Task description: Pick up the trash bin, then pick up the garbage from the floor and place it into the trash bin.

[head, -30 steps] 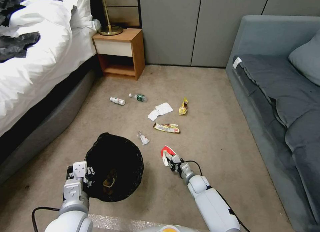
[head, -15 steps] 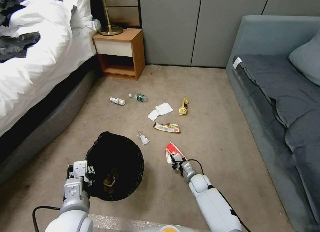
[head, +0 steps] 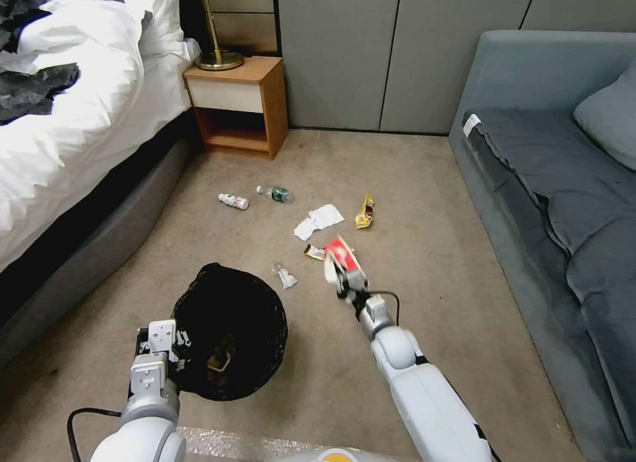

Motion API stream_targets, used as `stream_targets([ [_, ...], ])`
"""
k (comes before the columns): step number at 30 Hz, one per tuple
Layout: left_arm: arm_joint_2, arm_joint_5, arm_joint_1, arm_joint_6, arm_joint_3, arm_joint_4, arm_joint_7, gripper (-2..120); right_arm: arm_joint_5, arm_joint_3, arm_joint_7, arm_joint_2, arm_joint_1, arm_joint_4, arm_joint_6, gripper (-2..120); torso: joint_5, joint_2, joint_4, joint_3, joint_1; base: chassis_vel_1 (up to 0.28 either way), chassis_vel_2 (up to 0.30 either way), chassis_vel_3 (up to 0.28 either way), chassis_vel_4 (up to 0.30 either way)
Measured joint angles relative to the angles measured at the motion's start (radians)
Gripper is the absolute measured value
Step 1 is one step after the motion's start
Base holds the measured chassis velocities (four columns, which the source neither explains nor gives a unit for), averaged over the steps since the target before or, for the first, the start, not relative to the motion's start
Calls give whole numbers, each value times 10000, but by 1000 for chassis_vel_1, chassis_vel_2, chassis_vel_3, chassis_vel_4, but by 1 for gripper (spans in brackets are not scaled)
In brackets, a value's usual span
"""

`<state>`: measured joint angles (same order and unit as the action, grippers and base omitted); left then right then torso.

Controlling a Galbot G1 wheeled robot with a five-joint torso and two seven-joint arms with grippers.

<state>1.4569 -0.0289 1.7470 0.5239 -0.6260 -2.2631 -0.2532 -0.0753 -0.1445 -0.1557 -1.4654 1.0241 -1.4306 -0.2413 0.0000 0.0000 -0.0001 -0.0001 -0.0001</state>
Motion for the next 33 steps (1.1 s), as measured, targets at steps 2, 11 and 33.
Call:
stream_targets([
  [2,-9,-1,-11,7,0,10,2,1,-107,107,-118,75,66,-318,-26,0,-1,0,1,0,0,0,0,0,0],
  [11,-29,4,-108,47,45,114,3,1,-802,1737,-1279,776,671,-2817,-317,0,-1,0,1,0,0,0,0,0,0],
  [33,60,28,-266,78,82,173,6,1,-47,3378,-1402,1048,1259,-1917,-773,0,0,0,1,1,0,0,0,0,0],
])
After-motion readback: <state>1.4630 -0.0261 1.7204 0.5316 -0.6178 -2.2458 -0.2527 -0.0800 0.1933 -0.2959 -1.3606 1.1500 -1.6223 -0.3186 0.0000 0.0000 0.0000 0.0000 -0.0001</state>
